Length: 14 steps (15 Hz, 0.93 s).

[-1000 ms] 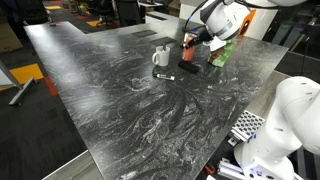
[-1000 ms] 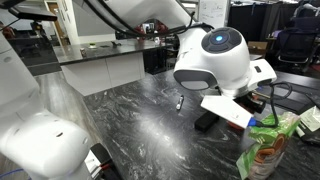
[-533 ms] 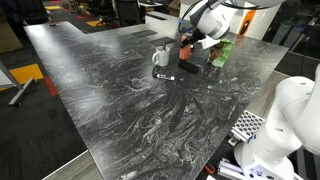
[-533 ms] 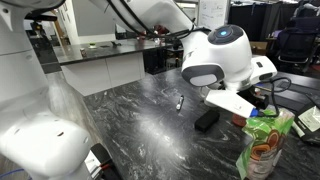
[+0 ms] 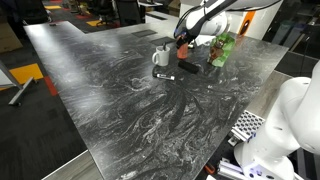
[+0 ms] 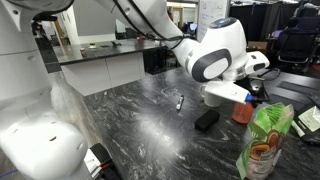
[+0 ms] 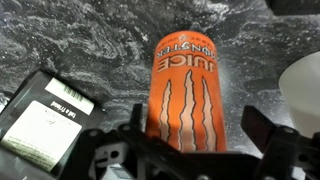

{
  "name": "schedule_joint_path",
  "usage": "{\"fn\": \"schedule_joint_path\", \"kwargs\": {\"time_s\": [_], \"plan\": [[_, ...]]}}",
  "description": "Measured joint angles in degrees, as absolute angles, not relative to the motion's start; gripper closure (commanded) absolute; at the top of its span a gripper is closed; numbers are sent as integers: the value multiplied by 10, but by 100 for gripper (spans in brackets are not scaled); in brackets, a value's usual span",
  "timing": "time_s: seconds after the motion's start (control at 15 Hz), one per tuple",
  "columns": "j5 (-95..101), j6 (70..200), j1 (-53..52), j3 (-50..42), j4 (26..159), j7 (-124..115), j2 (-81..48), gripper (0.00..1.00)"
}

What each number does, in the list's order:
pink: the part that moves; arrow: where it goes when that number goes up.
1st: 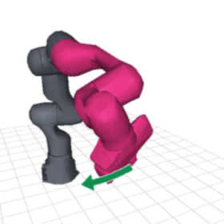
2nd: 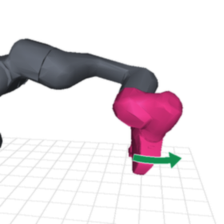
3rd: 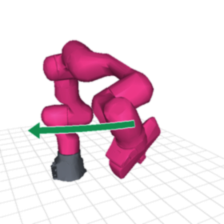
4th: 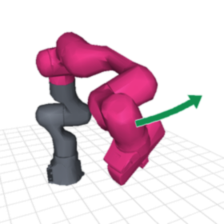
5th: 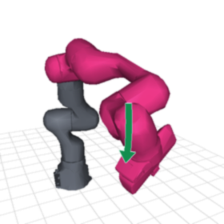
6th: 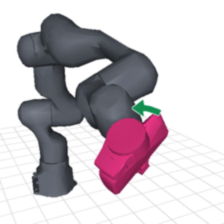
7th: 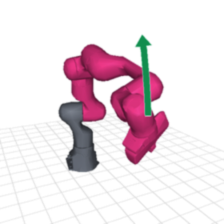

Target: Move the orange can to the right.

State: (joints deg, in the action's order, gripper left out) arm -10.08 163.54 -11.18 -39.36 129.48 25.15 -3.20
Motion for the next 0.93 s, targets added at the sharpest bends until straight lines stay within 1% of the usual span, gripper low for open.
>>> {"fn": "schedule_joint_path", "kwargs": {"time_s": [0.4,0.47,0.73,0.93], "plan": [[111,1521,-125,-394,1286,42,43,0],[128,1500,-109,-370,1286,21,59,0],[150,1409,-10,-229,1287,-38,118,0],[153,1346,30,-154,1288,-73,157,0]]}}
